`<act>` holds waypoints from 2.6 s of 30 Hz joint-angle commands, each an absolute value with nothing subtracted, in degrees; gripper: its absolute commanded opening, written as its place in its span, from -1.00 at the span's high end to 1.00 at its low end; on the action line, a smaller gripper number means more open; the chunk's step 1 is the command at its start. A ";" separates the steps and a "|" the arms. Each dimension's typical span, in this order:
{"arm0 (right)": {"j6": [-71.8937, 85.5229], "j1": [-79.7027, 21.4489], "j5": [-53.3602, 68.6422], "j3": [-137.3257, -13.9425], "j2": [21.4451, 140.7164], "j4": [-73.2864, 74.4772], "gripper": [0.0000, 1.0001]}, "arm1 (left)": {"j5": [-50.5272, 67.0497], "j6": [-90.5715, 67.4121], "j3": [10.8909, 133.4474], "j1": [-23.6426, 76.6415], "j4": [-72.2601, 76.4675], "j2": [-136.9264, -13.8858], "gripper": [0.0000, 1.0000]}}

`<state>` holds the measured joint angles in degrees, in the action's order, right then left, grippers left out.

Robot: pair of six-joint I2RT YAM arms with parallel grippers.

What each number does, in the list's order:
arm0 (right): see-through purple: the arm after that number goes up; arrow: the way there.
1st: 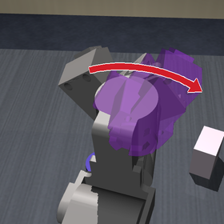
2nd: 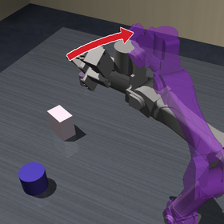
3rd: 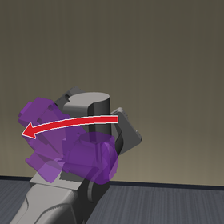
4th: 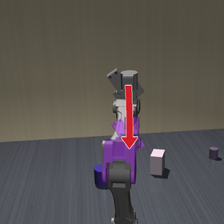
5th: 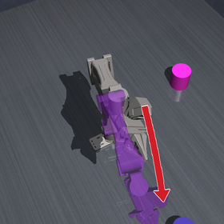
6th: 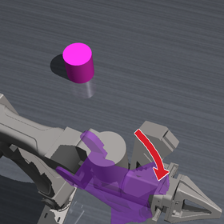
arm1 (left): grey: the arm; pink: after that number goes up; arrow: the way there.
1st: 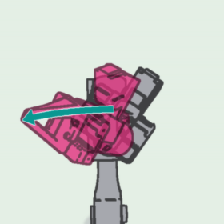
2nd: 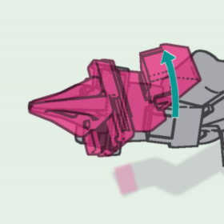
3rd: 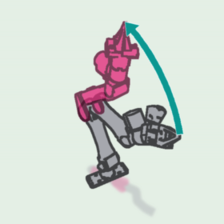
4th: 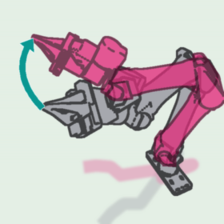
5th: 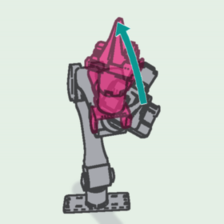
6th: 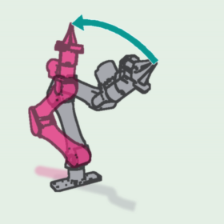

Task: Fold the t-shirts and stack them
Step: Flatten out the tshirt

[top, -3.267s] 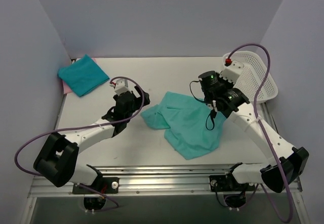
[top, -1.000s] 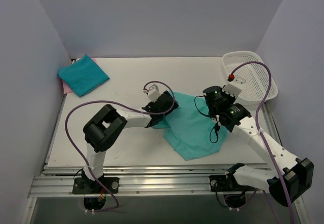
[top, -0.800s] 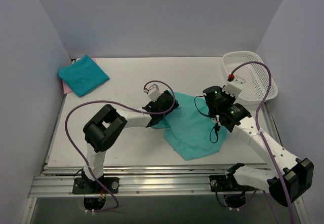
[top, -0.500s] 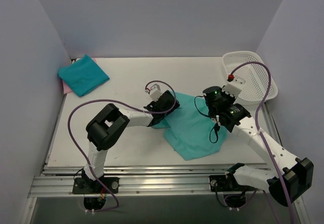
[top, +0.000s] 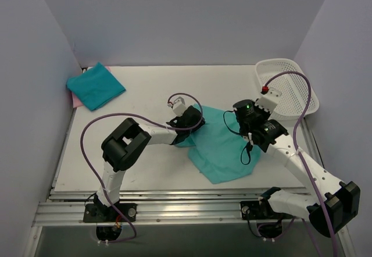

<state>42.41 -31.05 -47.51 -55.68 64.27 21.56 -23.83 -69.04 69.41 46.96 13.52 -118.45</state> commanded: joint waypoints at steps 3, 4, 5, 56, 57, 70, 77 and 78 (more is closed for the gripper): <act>42.28 -30.59 -49.04 -54.84 62.14 21.62 1.00 | -22.68 -70.66 72.68 45.18 13.10 -120.50 0.01; 42.28 -30.59 -49.04 -54.76 61.79 21.80 1.00 | -22.50 -71.10 72.86 44.74 13.27 -121.19 0.03; 42.19 -30.59 -49.04 -54.76 61.61 21.88 1.00 | -22.24 -71.28 72.86 44.39 13.45 -121.64 0.03; 32.96 -30.68 -34.37 -71.27 29.98 37.35 1.00 | -55.11 -49.05 56.68 53.35 -23.63 -46.43 0.95; 31.57 -30.67 -33.84 -72.41 28.93 37.44 1.00 | -54.50 -47.48 57.82 53.70 -25.90 -43.54 0.95; 33.04 -29.97 -26.01 -71.81 45.41 22.43 1.00 | -51.32 -34.19 73.48 54.49 -22.69 -49.30 0.95; 32.44 -29.10 -31.20 -74.35 75.43 9.08 1.00 | -28.33 -39.02 70.85 31.68 -14.71 -63.17 0.95; 32.08 -28.48 -31.20 -75.49 78.72 7.83 1.00 | -25.86 -39.89 70.23 25.72 -12.50 -68.85 0.95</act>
<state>32.88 -29.89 -27.05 -72.84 71.00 14.76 -38.79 -37.63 72.05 36.58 -19.57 -60.40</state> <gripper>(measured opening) 0.010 0.038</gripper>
